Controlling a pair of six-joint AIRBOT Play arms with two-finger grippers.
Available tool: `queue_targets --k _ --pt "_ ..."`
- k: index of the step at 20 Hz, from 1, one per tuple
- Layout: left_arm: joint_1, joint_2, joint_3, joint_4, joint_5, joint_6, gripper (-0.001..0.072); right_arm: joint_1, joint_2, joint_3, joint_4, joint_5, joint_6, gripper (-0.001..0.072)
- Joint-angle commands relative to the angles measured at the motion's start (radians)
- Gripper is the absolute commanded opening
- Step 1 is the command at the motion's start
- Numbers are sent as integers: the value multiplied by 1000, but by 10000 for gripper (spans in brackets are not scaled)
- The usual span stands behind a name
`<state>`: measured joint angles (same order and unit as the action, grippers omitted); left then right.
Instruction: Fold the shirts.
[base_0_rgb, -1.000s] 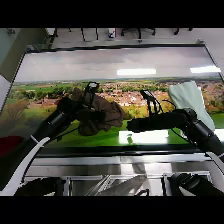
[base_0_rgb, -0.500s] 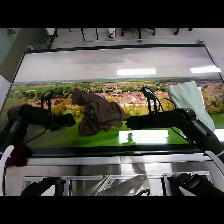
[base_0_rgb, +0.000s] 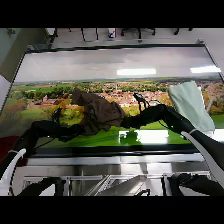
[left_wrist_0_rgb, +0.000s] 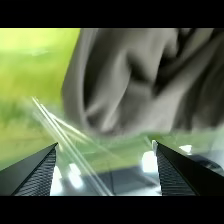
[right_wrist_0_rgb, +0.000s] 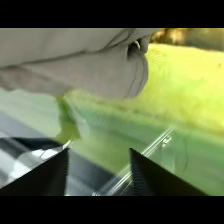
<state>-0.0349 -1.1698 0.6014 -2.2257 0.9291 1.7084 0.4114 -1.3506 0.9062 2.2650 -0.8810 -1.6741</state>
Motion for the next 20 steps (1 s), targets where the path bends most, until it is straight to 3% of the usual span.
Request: queue_targets --k 1,4,5,7,8,9,10,11,13,16,20 --pt "-49 -135 105 8 -6 16 656 -3 -135 56 47 19 -59 505" --pt "-50 -204 155 32 32 16 207 -3 -225 120 49 34 -58 502" --pt "-49 -209 154 35 26 16 113 -2 -249 138 51 34 -58 502" --pt "-50 -208 152 33 8 19 108 -2 -296 167 52 34 -57 500" --pt "-50 -208 152 34 6 20 38 -2 -317 180 58 34 -58 497" --pt "-50 -208 152 32 5 31 12 -2 -334 192 74 34 -58 493" --pt "-50 -207 153 32 5 31 12 -2 -345 203 89 33 -60 351" --pt "-50 -201 153 32 5 31 12 0 -347 213 98 35 -77 147" --pt "-50 -140 153 31 -18 31 11 -1 -336 255 100 4 -81 22" --pt "-50 54 247 27 -24 24 10 -23 -224 382 99 -111 -110 22" --pt "-47 386 595 34 -61 -10 10 -115 99 686 99 -218 -124 22"
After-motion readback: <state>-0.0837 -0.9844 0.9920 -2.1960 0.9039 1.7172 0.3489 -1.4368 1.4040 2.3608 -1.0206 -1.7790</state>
